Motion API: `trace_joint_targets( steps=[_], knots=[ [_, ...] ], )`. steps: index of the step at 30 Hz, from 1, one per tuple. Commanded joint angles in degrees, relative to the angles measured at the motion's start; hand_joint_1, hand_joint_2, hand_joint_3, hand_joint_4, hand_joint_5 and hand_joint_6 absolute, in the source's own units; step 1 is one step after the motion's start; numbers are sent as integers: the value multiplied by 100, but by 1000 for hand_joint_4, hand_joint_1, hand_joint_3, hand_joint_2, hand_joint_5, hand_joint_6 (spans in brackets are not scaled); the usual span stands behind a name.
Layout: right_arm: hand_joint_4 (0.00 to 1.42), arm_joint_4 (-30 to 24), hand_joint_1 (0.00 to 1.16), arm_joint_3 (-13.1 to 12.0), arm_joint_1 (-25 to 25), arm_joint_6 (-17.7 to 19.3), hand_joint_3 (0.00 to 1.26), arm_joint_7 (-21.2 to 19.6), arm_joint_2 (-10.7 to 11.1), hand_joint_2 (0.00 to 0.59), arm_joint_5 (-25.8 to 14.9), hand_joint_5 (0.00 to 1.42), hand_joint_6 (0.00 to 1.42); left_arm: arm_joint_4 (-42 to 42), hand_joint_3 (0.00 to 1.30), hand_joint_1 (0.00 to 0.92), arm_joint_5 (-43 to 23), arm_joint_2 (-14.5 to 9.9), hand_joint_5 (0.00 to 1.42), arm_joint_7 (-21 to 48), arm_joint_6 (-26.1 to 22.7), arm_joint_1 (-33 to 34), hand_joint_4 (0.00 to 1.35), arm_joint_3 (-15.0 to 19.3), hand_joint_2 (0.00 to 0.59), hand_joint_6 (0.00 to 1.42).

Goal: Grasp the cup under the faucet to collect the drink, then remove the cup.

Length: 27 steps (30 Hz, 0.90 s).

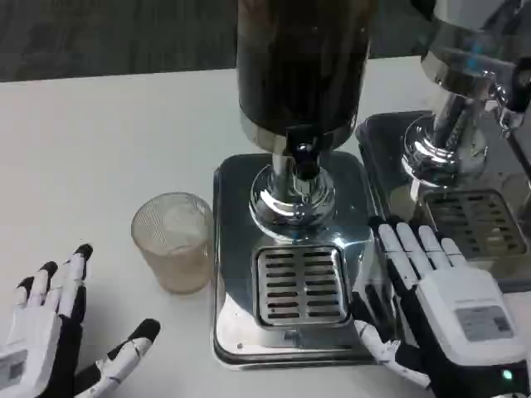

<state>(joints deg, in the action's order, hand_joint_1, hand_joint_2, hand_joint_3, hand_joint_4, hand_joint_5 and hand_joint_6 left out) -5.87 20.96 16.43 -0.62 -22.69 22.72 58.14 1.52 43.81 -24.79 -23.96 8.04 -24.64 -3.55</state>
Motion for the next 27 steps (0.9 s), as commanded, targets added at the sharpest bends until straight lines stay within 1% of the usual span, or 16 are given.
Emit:
trace_joint_targets(
  steps=[1, 7, 10, 15, 22, 25, 27],
  knots=[
    [0, 29, 189, -30, -17, 57, 0, 57, 46, 432, -51, 0, 35, -75, 0, 0, 23, 5, 0, -15, -36, -50, 0, -13, 163, 0],
    [0, 40, 194, -28, -21, 49, 0, 61, 34, 429, -69, 0, 35, -90, 0, 0, 91, -10, 0, -58, -32, -50, 0, -24, 156, 0],
    [0, 47, 199, -18, -29, 38, 0, 75, 25, 431, -64, 0, 35, -71, 0, 0, 59, -1, 0, -34, 1, -40, 0, -13, 132, 0],
    [0, 61, 206, -39, -33, 30, 0, 103, 33, 435, -88, 0, 35, -23, 0, 0, -160, 4, 0, -92, 224, 31, 0, 40, 96, 0],
    [0, 2, 210, 0, -59, -53, 0, 168, -6, 430, -11, 0, 40, 303, 0, 0, -506, -67, 0, -168, 701, 325, 0, 182, 41, 0],
    [0, -26, 211, 13, -7, -124, 0, 145, -73, 429, 21, 0, 43, 635, 0, 0, -710, -111, 0, -196, 975, 547, 0, 251, 3, 0],
    [0, -40, 212, 25, 36, -178, 1, 115, -133, 428, 47, 0, 45, 965, 0, 0, -869, -132, 0, -157, 1177, 732, 0, 269, 0, 0]
  ],
)
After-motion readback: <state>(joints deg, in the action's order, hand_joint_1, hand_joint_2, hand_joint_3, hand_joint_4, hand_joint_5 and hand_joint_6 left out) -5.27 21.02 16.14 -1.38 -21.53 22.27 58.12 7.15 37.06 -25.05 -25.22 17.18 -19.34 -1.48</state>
